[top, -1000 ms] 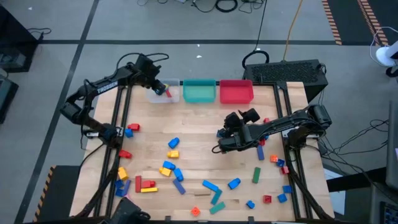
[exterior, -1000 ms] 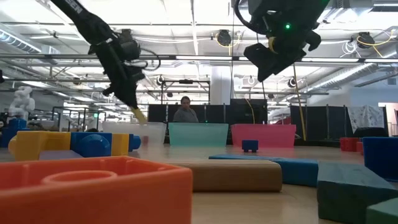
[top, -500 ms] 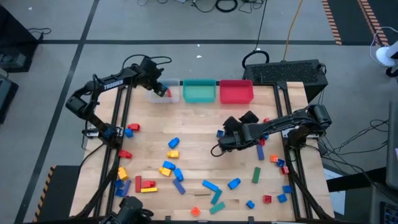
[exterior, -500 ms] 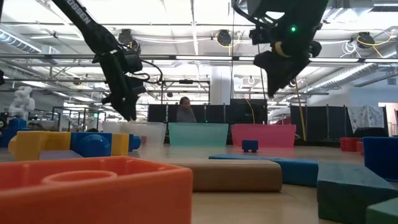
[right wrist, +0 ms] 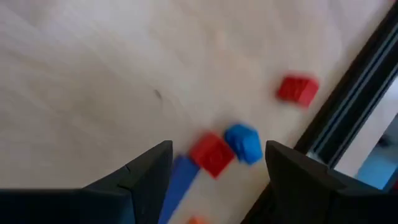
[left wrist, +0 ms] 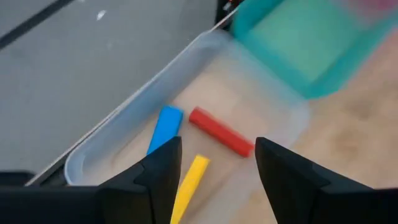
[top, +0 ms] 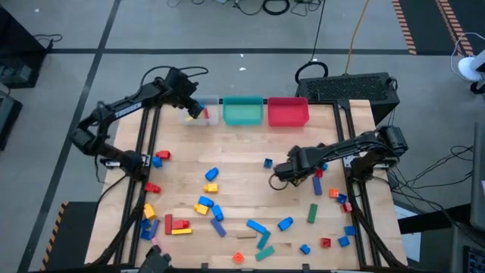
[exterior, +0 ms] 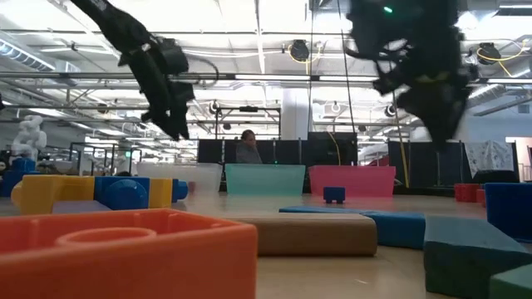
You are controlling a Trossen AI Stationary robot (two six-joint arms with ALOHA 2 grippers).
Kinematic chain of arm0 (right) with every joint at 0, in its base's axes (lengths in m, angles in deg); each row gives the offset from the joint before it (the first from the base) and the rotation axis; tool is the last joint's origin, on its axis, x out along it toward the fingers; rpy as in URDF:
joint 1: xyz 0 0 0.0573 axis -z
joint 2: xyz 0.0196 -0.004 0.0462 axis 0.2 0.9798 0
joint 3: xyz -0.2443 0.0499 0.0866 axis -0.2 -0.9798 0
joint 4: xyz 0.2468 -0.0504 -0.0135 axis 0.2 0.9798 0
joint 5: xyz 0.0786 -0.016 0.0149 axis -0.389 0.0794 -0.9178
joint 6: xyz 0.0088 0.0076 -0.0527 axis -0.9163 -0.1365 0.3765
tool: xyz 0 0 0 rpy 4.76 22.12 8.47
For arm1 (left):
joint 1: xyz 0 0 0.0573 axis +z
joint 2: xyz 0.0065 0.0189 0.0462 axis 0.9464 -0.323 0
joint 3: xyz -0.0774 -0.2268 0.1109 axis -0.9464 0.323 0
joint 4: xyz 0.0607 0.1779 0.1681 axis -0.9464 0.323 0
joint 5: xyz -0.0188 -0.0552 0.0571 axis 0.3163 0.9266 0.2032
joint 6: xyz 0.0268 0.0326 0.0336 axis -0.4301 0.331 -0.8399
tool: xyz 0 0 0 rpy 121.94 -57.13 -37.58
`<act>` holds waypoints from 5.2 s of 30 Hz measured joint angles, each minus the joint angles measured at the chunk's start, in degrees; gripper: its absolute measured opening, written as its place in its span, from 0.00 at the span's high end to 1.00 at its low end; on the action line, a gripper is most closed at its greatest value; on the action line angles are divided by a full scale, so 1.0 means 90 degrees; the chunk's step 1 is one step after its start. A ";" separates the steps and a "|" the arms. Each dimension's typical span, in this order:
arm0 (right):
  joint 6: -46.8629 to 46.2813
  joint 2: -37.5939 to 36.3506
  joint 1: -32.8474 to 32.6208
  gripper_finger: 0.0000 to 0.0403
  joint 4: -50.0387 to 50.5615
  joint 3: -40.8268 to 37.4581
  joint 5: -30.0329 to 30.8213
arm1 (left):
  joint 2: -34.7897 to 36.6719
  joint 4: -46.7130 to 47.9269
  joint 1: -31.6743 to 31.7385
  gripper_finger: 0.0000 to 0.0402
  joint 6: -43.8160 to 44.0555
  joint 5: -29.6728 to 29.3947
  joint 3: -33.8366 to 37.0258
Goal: Sort blocks by size
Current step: Put the dark blue block into the transparent bin
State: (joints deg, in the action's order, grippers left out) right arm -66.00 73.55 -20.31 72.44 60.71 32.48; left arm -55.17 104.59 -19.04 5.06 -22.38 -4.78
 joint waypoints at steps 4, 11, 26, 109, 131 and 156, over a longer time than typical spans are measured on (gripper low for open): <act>-0.0531 -0.0725 -0.0129 0.40 -0.0783 -0.1169 -0.0595 | 0.0521 -0.0001 -0.0320 0.49 -0.0001 0.0460 0.0000; -0.1651 -0.2127 -0.0313 0.40 -0.2989 -0.2979 -0.1160 | 0.0908 -0.0139 -0.1104 0.48 -0.0002 0.0960 -0.0002; -0.2966 -0.1916 -0.1033 0.44 -0.3665 -0.3448 -0.1398 | 0.0579 -0.0958 -0.2461 0.48 -0.0042 0.1145 -0.0005; 0.5756 0.1355 0.0016 0.78 -0.6117 0.0744 0.4116 | -0.1701 -0.4039 -0.3962 0.59 0.3670 0.1309 -0.0005; 0.6095 0.1352 0.0016 0.77 -0.6525 0.0734 0.4116 | -0.1711 -0.4061 -0.3965 0.79 0.3617 0.1308 -0.0005; 0.2435 0.0888 0.0211 0.35 -0.3374 0.0724 0.4272 | -0.1621 -0.3961 -0.3113 0.85 0.3493 0.1206 -0.0114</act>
State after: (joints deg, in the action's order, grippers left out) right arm -44.08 81.54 -18.41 42.07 67.23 70.92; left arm -69.76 68.95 -47.06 36.50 -11.52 -5.80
